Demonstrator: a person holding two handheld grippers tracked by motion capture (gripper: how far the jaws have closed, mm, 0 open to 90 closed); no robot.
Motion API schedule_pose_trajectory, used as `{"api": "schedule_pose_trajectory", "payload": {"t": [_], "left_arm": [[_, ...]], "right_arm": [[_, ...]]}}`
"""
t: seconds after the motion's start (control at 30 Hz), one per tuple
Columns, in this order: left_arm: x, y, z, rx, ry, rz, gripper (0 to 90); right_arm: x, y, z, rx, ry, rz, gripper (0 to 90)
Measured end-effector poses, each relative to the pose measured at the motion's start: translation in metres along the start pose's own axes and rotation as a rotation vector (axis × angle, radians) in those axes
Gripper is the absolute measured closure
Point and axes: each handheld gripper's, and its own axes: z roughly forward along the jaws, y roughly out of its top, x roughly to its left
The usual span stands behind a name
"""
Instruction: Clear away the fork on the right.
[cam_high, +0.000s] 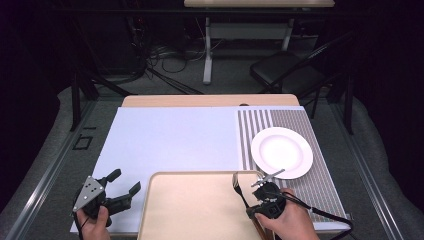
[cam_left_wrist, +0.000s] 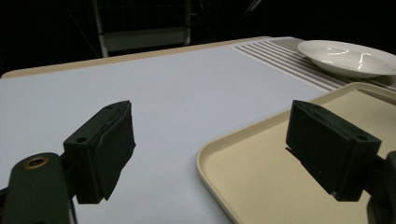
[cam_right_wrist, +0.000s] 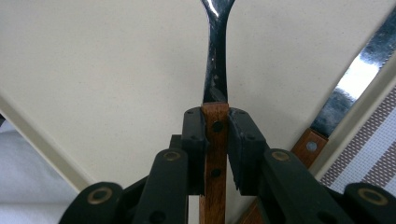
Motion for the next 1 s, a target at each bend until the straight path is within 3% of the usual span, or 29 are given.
{"api": "schedule_pose_trajectory", "payload": {"t": [0.03,0.2,0.27,0.37,0.47,0.8,0.9,1.0], "left_arm": [[0.0,0.0,0.0,0.0,0.0,0.0,15.6],[0.001,0.0,0.0,0.0,0.0,0.003,15.6],[0.001,0.0,0.0,0.0,-0.002,0.002,15.6],[0.0,0.0,0.0,0.0,-0.001,0.002,15.6],[0.001,0.0,0.0,0.001,-0.002,0.002,15.6],[0.0,0.0,0.0,0.001,-0.004,0.001,15.6],[0.001,0.0,0.0,0.001,-0.008,0.002,15.6],[0.001,-0.001,0.001,0.003,-0.009,0.001,15.6]], "right_arm": [[0.001,-0.001,0.005,-0.053,0.006,0.014,77.7],[-0.001,0.002,0.013,-0.036,0.01,0.016,77.7],[-0.002,0.003,0.016,-0.003,0.006,0.014,77.6],[-0.003,0.004,0.025,-0.048,0.014,0.033,77.7],[-0.003,0.006,0.027,-0.003,0.01,0.052,77.6],[-0.007,0.006,0.038,0.031,-0.023,0.045,77.3],[-0.008,0.005,0.039,0.022,-0.029,0.024,77.1],[-0.006,0.004,0.04,-0.006,-0.024,0.05,76.7]]}}
